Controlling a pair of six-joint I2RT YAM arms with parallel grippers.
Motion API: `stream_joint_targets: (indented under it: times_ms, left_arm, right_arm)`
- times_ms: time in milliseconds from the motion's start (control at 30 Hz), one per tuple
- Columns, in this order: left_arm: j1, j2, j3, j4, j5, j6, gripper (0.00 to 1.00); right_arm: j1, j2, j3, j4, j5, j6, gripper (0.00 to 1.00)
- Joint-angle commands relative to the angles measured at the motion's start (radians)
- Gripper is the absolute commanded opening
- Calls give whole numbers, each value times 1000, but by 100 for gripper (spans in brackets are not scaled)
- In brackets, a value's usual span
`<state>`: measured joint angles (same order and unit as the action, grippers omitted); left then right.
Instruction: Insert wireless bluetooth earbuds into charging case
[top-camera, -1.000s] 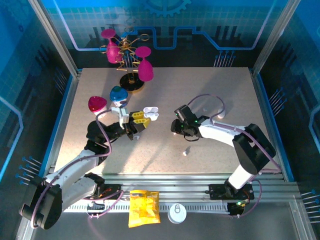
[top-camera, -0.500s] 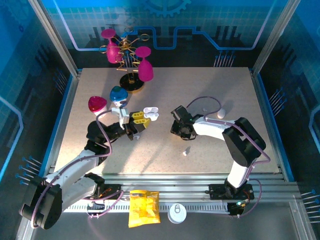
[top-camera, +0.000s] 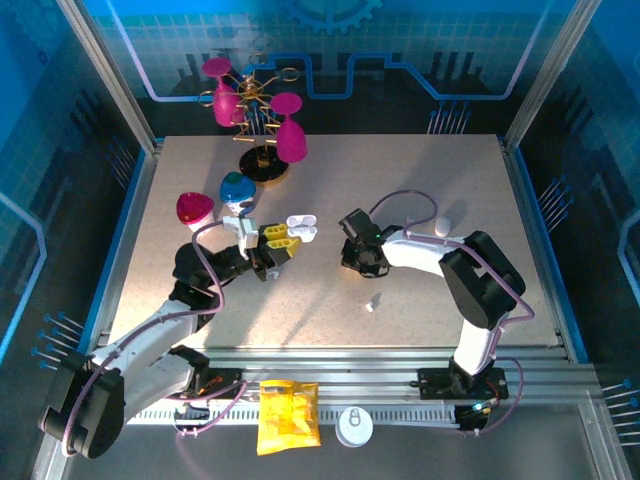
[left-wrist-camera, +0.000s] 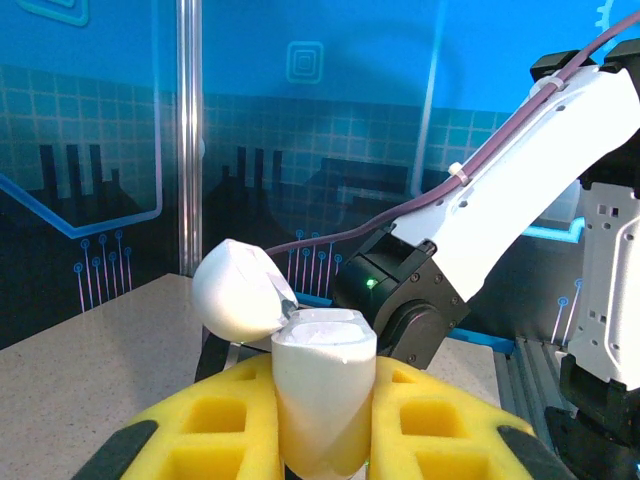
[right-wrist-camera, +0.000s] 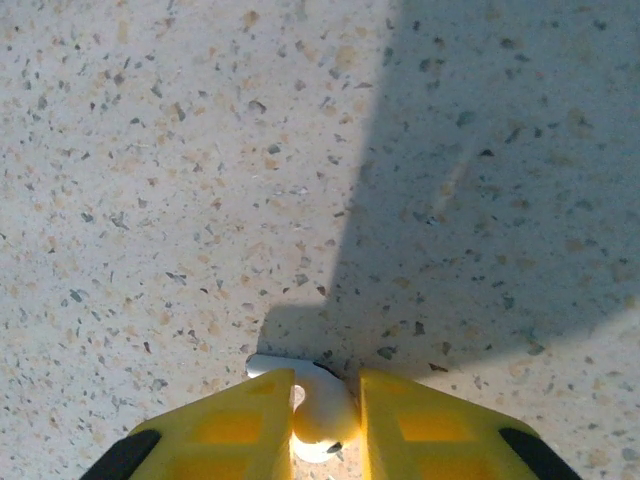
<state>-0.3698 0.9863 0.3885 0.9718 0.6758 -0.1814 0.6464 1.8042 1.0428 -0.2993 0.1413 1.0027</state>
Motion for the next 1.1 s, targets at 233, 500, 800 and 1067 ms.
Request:
stream_joint_targets:
  times_ms: [233,500,800,1067]
  left_arm:
    - [-8,-48,-32,7,-24,28,4]
    - [-7,-62,-26,-77,-64,39,4]
    - [-6,-16,-13,-129,-63,69,4]
    - [-9,33,-8,-157,-43,97,4]
  right_arm:
    - [-11,-36,16,-34,-39,-372,18]
    - [-11,-211,-94,49,12,-640,16]
    - [23,-490,-157,91,30,-884,18]
    - [131,-636,-61,-33,39,-1065,16]
